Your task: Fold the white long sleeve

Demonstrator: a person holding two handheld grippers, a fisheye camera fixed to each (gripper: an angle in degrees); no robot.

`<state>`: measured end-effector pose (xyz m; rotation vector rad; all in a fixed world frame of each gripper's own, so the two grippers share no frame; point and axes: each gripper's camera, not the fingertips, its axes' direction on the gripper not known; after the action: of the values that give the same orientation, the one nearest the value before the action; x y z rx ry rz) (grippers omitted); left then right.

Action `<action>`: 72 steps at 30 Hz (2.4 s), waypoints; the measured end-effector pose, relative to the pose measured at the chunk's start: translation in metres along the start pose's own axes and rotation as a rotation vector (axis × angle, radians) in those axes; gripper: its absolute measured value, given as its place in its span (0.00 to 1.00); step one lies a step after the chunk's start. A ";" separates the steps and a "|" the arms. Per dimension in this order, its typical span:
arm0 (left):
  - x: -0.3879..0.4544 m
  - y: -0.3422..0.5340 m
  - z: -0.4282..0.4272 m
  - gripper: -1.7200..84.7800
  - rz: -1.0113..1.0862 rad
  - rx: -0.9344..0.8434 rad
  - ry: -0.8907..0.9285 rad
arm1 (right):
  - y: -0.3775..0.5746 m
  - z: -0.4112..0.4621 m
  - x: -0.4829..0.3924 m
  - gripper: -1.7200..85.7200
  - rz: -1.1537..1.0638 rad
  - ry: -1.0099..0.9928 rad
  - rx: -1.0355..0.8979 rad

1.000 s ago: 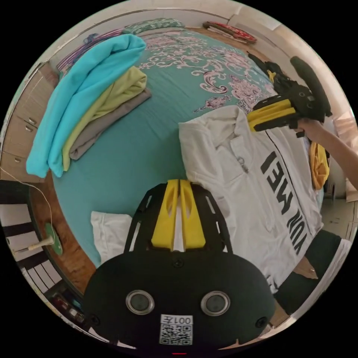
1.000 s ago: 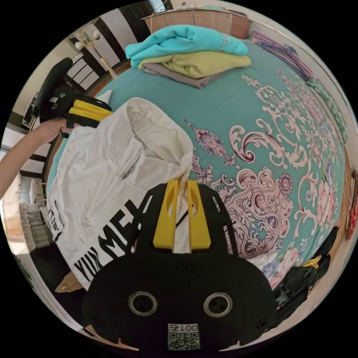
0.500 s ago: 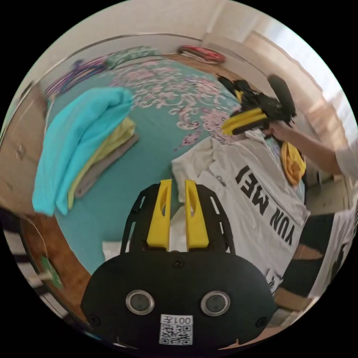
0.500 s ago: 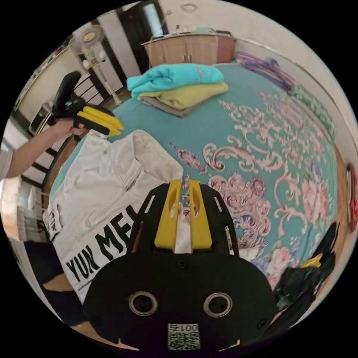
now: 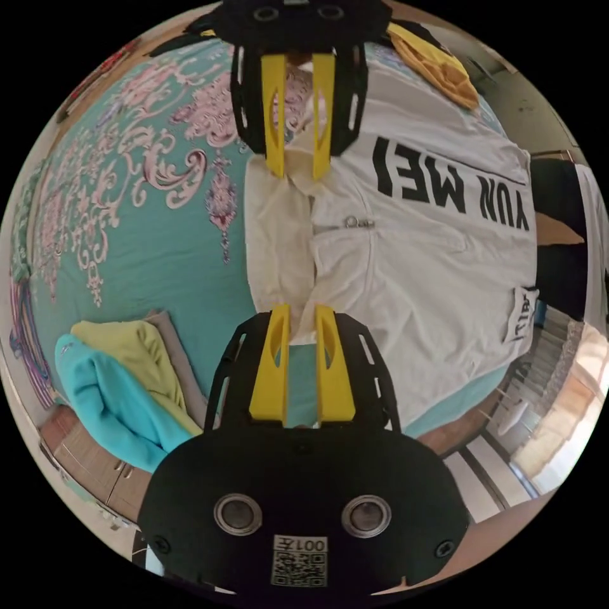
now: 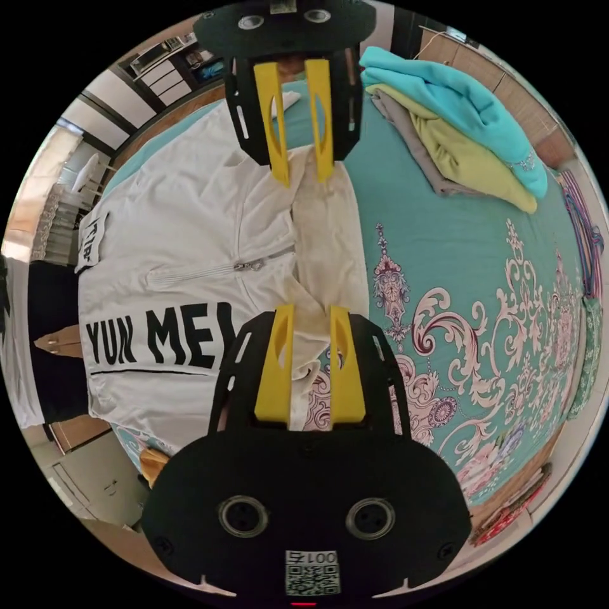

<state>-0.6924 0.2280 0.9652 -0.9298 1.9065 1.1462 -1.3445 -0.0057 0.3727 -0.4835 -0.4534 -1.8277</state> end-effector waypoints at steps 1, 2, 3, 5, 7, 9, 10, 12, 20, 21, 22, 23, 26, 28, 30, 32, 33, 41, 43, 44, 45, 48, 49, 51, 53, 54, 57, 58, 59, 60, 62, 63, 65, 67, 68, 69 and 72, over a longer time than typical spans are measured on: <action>-0.003 0.000 -0.003 0.02 -0.005 -0.002 0.036 | 0.001 -0.005 0.003 0.06 0.006 -0.003 -0.002; -0.004 0.000 -0.005 0.02 -0.010 -0.001 0.058 | 0.002 -0.008 0.005 0.05 0.006 -0.010 -0.007; -0.007 0.000 -0.009 0.02 -0.030 0.002 0.086 | 0.004 -0.011 0.008 0.04 0.015 -0.028 -0.015; -0.009 0.001 -0.017 0.01 -0.058 0.035 0.090 | 0.008 -0.017 0.012 0.03 0.042 -0.046 0.001; -0.014 0.006 -0.029 0.01 -0.112 0.099 0.119 | 0.014 -0.029 0.016 0.02 0.097 -0.017 0.046; -0.017 0.011 -0.038 0.01 -0.151 0.148 0.139 | 0.019 -0.038 0.017 0.02 0.132 0.016 0.088; -0.020 0.013 -0.044 0.01 -0.168 0.176 0.157 | 0.021 -0.044 0.018 0.02 0.157 0.045 0.113; -0.022 0.015 -0.051 0.01 -0.183 0.202 0.178 | 0.022 -0.052 0.016 0.03 0.138 0.028 0.142; -0.011 -0.002 -0.068 0.01 -0.132 0.153 0.132 | -0.016 -0.042 -0.005 0.05 -0.001 0.039 0.027; -0.009 -0.003 -0.071 0.01 -0.121 0.155 0.129 | -0.021 -0.039 -0.005 0.05 -0.006 0.048 0.002; -0.007 -0.004 -0.076 0.01 -0.117 0.164 0.124 | -0.024 -0.037 -0.005 0.05 -0.010 0.043 -0.013; -0.006 -0.004 -0.078 0.01 -0.116 0.170 0.121 | -0.026 -0.037 -0.005 0.05 -0.014 0.035 -0.017; -0.002 -0.001 -0.086 0.01 -0.125 0.192 0.112 | -0.026 -0.041 -0.006 0.04 -0.037 0.008 -0.025; 0.000 0.004 -0.090 0.01 -0.143 0.217 0.114 | -0.023 -0.045 -0.012 0.04 -0.047 0.020 -0.035; 0.001 0.008 -0.093 0.01 -0.163 0.241 0.115 | -0.018 -0.050 -0.017 0.04 -0.042 0.030 -0.030; 0.004 0.012 -0.095 0.01 -0.178 0.255 0.111 | -0.010 -0.060 -0.020 0.04 -0.016 0.037 0.010; 0.005 0.013 -0.096 0.01 -0.186 0.258 0.101 | -0.003 -0.067 -0.021 0.04 0.008 0.039 0.046; 0.004 0.012 -0.091 0.01 -0.255 0.269 0.064 | 0.017 -0.088 -0.021 0.03 0.109 0.049 0.136; 0.003 0.009 -0.087 0.01 -0.269 0.263 0.044 | 0.021 -0.088 -0.026 0.03 0.122 0.084 0.129; 0.003 0.008 -0.086 0.01 -0.273 0.261 0.039 | 0.022 -0.088 -0.027 0.03 0.128 0.088 0.130; 0.003 0.006 -0.083 0.01 -0.284 0.258 0.033 | 0.025 -0.087 -0.028 0.03 0.143 0.097 0.134; 0.000 0.001 -0.073 0.01 -0.317 0.253 0.027 | 0.031 -0.081 -0.028 0.03 0.181 0.109 0.119; -0.001 -0.001 -0.068 0.01 -0.331 0.245 0.019 | 0.034 -0.077 -0.027 0.03 0.197 0.111 0.115; -0.002 -0.005 -0.059 0.01 -0.343 0.225 0.011 | 0.037 -0.071 -0.026 0.03 0.228 0.107 0.117; -0.002 -0.009 -0.048 0.01 -0.359 0.199 0.002 | 0.039 -0.064 -0.028 0.03 0.249 0.103 0.111; -0.002 -0.011 -0.041 0.01 -0.370 0.189 0.002 | 0.040 -0.058 -0.030 0.03 0.256 0.106 0.100; 0.001 -0.015 -0.026 0.02 -0.405 0.189 0.005 | 0.046 -0.052 -0.038 0.03 0.265 0.129 0.100; 0.002 -0.015 -0.024 0.02 -0.416 0.201 -0.005 | 0.050 -0.053 -0.041 0.04 0.255 0.124 0.113; 0.002 -0.014 -0.023 0.03 -0.436 0.207 -0.010 | 0.054 -0.055 -0.043 0.04 0.247 0.110 0.131; 0.001 -0.011 -0.024 0.03 -0.490 0.229 -0.006 | 0.064 -0.061 -0.044 0.04 0.250 0.067 0.174; 0.001 0.002 -0.027 0.02 -0.626 0.286 -0.032 | 0.088 -0.074 -0.043 0.04 0.346 0.077 0.226; 0.004 0.016 -0.030 0.01 -0.733 0.330 -0.054 | 0.109 -0.084 -0.045 0.04 0.414 0.099 0.239; 0.013 0.038 -0.030 0.01 -0.835 0.397 -0.056 | 0.146 -0.096 -0.053 0.04 0.482 0.128 0.241; 0.027 0.068 -0.020 0.01 -0.926 0.477 0.006 | 0.198 -0.103 -0.069 0.06 0.547 0.154 0.189; 0.030 0.075 -0.016 0.01 -0.950 0.485 0.025 | 0.211 -0.104 -0.073 0.07 0.564 0.163 0.166; 0.035 0.089 -0.006 0.01 -0.995 0.490 0.066 | 0.234 -0.102 -0.077 0.09 0.613 0.182 0.118; 0.047 0.113 0.022 0.01 -1.124 0.489 0.157 | 0.280 -0.091 -0.073 0.17 0.754 0.054 0.117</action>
<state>-0.8063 0.2767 0.9624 -1.4978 1.2770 -0.0519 -1.0657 -0.0772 0.2759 -0.4439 -0.2821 -1.0785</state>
